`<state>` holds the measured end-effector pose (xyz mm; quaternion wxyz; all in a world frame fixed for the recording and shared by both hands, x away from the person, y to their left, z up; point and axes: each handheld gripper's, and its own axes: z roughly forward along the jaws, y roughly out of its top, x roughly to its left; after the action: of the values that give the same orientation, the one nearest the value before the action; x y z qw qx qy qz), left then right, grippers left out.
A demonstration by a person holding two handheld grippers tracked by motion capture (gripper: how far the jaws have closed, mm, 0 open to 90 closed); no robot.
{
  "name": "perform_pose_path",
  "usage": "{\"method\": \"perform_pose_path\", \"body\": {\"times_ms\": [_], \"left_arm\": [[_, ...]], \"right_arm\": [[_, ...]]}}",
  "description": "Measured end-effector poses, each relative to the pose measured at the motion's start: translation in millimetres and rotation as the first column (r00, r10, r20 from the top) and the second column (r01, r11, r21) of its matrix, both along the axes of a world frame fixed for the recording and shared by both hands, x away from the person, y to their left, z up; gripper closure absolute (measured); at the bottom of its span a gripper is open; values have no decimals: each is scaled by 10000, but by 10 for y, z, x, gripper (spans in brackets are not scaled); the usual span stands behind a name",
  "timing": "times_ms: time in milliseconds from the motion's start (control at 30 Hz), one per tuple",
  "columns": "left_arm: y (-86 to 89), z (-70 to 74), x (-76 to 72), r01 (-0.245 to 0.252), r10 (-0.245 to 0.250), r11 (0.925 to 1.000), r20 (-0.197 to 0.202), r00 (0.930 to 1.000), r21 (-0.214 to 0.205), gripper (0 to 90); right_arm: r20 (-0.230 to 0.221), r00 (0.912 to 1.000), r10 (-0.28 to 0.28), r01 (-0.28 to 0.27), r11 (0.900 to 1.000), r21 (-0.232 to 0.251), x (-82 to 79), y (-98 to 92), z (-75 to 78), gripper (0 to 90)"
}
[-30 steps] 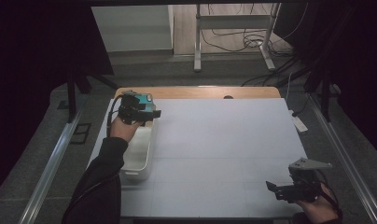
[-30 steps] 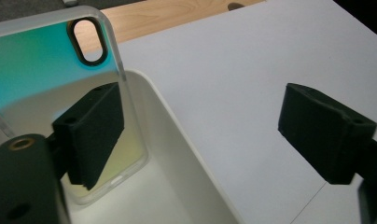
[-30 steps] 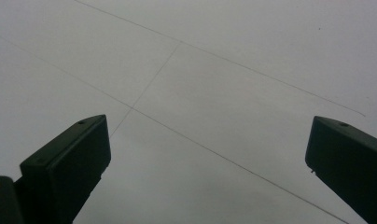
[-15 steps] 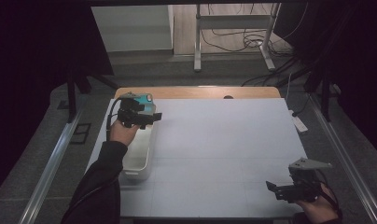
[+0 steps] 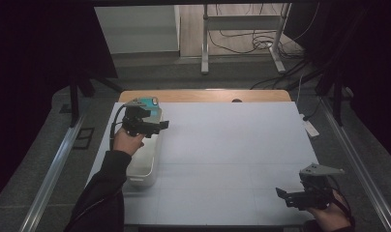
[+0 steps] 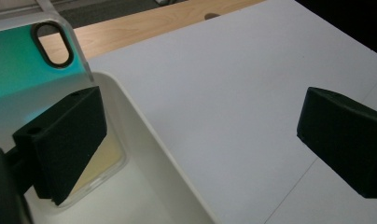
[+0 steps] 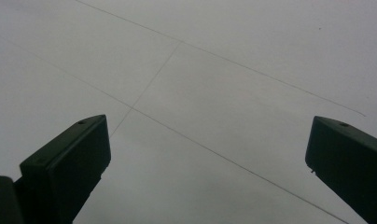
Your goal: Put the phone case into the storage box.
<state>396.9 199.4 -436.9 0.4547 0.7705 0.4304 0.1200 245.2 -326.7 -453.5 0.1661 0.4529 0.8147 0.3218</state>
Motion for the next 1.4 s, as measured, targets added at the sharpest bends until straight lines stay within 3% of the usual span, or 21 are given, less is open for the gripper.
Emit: {"method": "perform_pose_path", "body": {"times_ms": [400,1067,1400], "left_arm": [[-52,-20,-173,112,-129,9994,533,9985,315,0],[-92,-23,-446,151,-169,9994,611,9980,302,0],[-140,-10,-582,112,-151,9986,736,9972,522,0]], "right_arm": [[5,10000,0,0,10000,-22,-1,2,0,1],[-25,10000,19,-19,10000,68,-2,-1,3,3],[39,9999,-112,111,9997,198,-1,-20,7,0]]}}
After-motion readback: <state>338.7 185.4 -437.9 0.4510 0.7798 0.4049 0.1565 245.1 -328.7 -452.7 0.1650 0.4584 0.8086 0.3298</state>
